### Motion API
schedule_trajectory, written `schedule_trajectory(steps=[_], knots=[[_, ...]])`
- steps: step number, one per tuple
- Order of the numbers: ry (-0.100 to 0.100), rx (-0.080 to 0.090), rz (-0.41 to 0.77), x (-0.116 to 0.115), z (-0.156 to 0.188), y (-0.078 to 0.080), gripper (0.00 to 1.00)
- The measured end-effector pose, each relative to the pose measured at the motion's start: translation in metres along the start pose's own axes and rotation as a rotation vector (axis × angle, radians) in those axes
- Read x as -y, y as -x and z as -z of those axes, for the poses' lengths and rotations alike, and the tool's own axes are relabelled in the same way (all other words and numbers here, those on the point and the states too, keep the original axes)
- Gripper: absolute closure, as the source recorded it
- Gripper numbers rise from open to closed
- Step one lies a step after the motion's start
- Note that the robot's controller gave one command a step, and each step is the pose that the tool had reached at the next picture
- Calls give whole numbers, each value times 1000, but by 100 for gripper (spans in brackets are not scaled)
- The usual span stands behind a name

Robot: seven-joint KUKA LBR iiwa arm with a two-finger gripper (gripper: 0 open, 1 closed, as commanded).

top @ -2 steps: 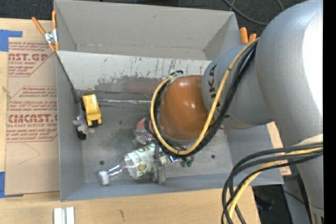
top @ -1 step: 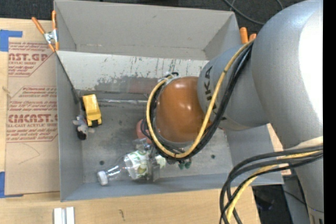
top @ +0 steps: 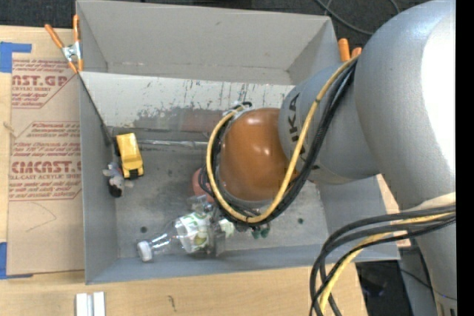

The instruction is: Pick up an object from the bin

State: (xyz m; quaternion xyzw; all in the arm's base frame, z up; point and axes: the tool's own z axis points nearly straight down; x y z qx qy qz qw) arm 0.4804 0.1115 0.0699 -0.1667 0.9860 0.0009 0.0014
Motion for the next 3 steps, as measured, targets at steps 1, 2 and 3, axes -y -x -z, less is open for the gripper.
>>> schedule_trajectory(steps=[1,2,3], knots=[[0,-2,0,0,2,-1,100],[0,-4,1,0,8,-1,100],[0,-10,1,-1,18,-2,100]])
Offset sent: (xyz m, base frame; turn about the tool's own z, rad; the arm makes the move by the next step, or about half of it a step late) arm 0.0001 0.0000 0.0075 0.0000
